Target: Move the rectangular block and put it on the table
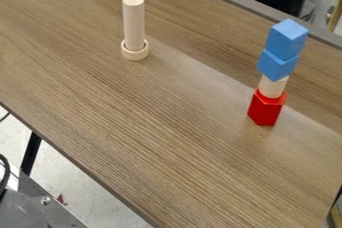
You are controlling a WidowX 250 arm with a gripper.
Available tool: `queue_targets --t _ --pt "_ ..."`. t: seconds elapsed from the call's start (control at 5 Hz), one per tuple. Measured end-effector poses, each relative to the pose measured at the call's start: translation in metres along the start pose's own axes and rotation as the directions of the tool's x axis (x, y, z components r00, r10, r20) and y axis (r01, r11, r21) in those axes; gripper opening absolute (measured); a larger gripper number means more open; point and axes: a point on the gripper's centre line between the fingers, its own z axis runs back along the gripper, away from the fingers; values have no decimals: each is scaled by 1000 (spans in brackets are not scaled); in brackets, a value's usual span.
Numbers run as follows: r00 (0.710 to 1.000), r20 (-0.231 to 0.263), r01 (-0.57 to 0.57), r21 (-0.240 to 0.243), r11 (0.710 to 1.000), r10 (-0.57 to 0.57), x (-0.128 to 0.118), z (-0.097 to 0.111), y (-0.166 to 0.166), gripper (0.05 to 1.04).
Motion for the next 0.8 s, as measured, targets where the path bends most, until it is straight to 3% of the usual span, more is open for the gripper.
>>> queue_targets --t 0.2,0.4,0.6,0.8 --pt "978 -79 -193 -3 981 192 9 -33 -19 411" --pt "933 -144 -329 29 944 330 -3 -77 -36 411" --pt "938 -127 -332 -54 942 324 1 -90 -53 411" --pt "972 -80 -230 -157 960 220 10 -91 -59 411"
